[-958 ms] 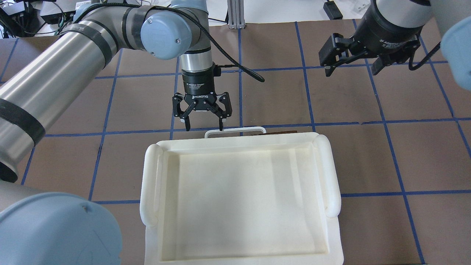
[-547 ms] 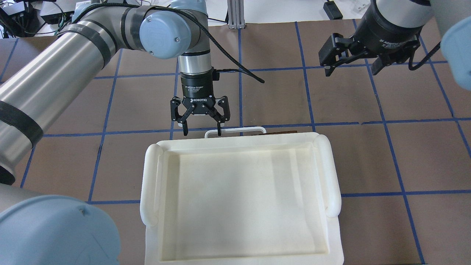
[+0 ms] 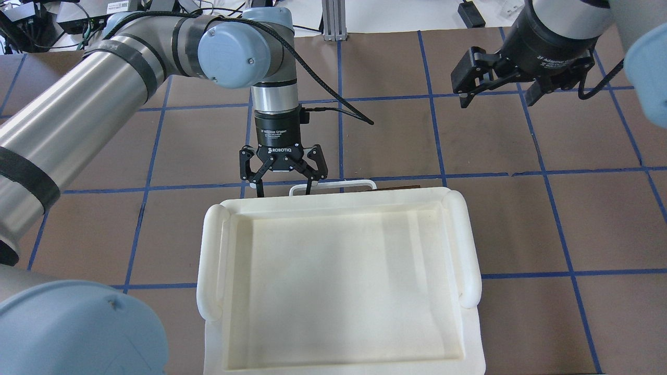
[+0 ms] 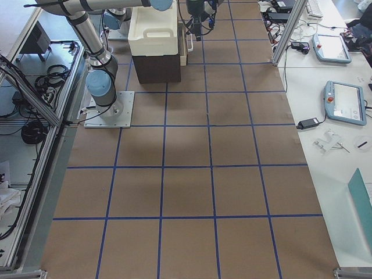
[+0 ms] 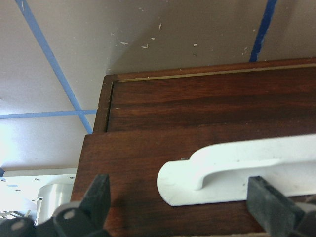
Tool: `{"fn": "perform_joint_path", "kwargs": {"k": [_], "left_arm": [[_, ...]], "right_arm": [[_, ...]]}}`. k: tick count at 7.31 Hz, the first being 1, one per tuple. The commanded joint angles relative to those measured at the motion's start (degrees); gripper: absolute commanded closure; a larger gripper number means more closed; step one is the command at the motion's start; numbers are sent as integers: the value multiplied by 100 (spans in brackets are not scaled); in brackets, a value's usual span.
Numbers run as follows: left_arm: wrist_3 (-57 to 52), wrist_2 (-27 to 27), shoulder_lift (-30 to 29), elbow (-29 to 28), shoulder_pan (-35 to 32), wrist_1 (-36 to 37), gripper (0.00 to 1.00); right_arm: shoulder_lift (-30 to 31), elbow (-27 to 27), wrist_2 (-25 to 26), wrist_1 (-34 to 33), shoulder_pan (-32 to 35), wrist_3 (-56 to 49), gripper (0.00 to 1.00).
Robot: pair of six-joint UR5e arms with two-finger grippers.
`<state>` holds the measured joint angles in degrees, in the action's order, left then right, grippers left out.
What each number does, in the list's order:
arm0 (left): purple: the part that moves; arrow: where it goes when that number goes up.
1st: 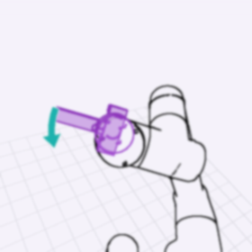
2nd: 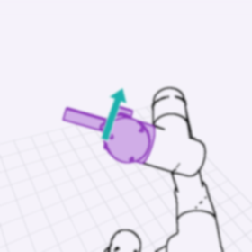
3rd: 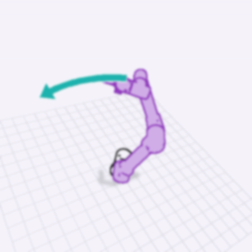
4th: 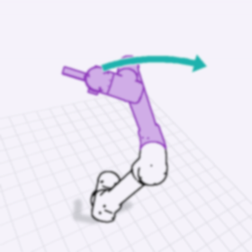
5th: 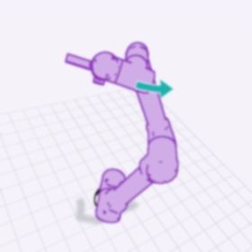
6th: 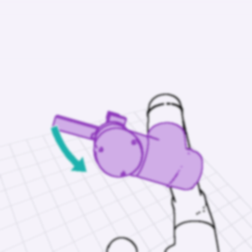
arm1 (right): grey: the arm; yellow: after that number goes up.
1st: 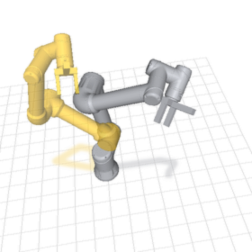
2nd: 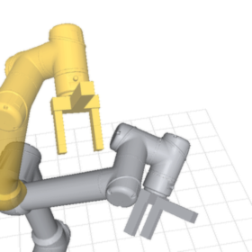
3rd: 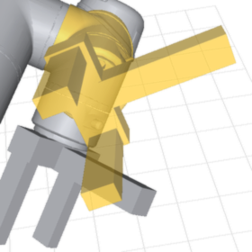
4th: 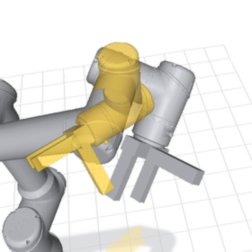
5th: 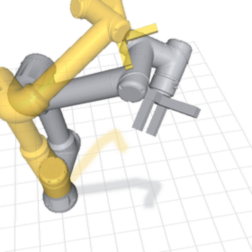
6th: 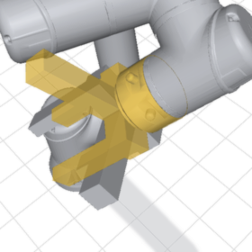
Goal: Put scissors in drawer and close it
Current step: 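Push the drawer front with the left gripper toward the cabinet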
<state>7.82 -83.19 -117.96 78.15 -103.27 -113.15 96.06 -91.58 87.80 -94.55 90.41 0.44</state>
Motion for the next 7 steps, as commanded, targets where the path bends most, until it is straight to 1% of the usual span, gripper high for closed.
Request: {"fn": "perform_joint_path", "kwargs": {"k": [1,4,7], "left_arm": [[0,-4,62,51,0,-23,0],[0,-4,132,279,18,-58,0],[0,49,159,298,44,-208,0]], "right_arm": [[0,0,0,-2,3,0,0],[0,0,0,6,3,0,0],[0,0,-9,6,3,0,0]]}}
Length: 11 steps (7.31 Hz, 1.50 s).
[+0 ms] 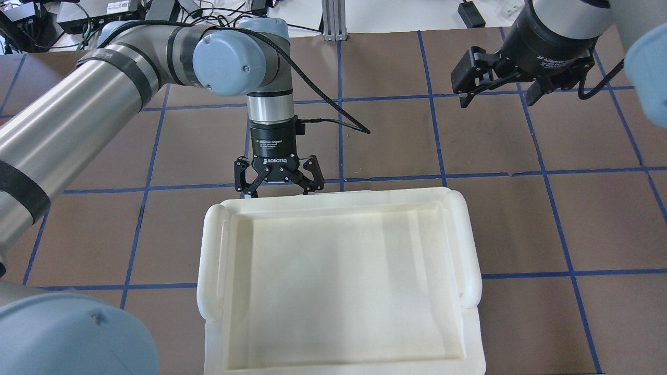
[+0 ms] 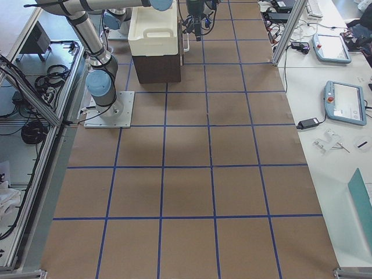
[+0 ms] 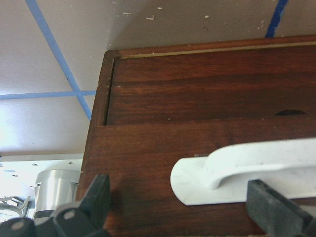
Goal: Put scissors in drawer and close it
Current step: 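Push the drawer front with the left gripper toward the cabinet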
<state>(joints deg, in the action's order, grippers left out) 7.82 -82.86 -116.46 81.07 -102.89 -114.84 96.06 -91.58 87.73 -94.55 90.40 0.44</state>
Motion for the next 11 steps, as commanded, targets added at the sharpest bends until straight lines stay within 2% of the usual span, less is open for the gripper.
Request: {"fn": "perform_joint_path", "kwargs": {"k": [1,8,11], "left_arm": [[0,50,9,32,-3,-108,0],[0,173,9,50,23,-381,0],[-9,147,9,6,32,-198,0]], "right_arm": [[0,0,-1,-2,4,9,0],[0,0,8,-3,-5,0,0],[0,0,8,-3,-5,0,0]]}}
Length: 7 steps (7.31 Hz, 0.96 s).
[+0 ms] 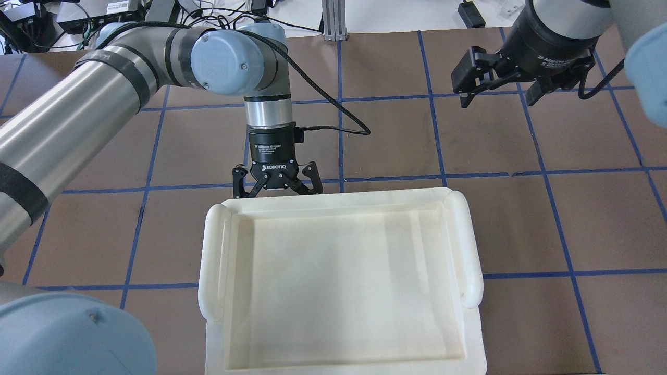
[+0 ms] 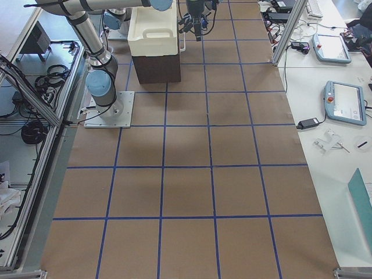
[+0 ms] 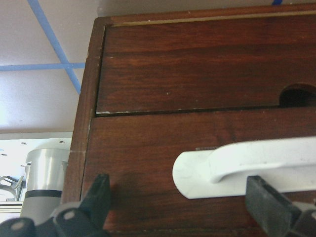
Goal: Put scissors in drawer and close it
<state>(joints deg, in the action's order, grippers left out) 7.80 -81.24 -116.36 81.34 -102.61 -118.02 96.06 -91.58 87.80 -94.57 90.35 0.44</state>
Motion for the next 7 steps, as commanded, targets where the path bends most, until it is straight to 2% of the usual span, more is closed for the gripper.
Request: {"fn": "perform_joint_path", "kwargs": {"k": [1,3,4,5,7], "left_arm": [[2,-32,-1,-31,-5,347,0],[-24,-111,104,-92,21,866,0],[-76,-173,235,-153,230,903,0],[-112,-417,437,-284,528,1112,0],[-112,-602,1007,-417,724,1334,0]], "right_arm": [[0,0,0,0,0,0,0],[0,0,0,0,0,0,0],[0,0,0,0,0,0,0],[0,0,0,0,0,0,0],[0,0,0,0,0,0,0]]}}
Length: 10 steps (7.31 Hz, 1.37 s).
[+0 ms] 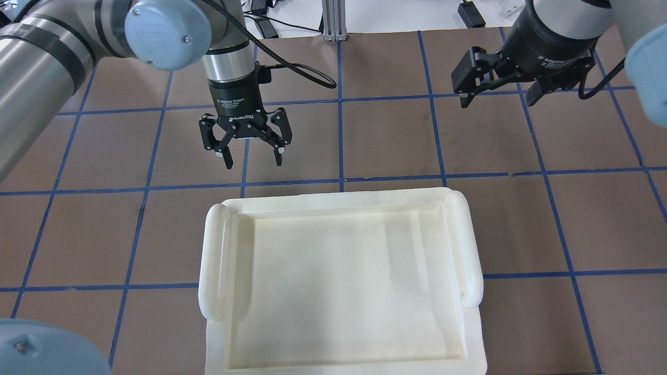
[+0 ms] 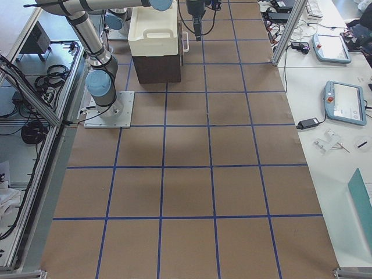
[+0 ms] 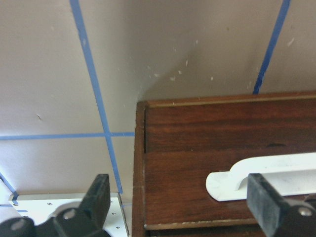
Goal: Put scissors in drawer and close it
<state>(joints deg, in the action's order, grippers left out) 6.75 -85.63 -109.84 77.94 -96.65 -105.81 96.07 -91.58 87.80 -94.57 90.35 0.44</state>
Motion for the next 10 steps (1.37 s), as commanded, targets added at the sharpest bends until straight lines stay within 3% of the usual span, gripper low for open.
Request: {"fn": "perform_joint_path", "kwargs": {"k": [1,4,6,7,10], "left_arm": [[-7,-208,636,19,129,96,0],[-7,-190,1104,168,208,174,0],[-33,-243,1306,519,339,1267,0],[-77,-574,1455,521,479,1369,0],[-95,-525,1728,521,691,1492,0]], "right_arm": [[0,0,-9,0,0,0,0],[0,0,0,0,0,0,0],[0,0,0,0,0,0,0],[0,0,-9,0,0,0,0],[0,0,0,0,0,0,0]]}}
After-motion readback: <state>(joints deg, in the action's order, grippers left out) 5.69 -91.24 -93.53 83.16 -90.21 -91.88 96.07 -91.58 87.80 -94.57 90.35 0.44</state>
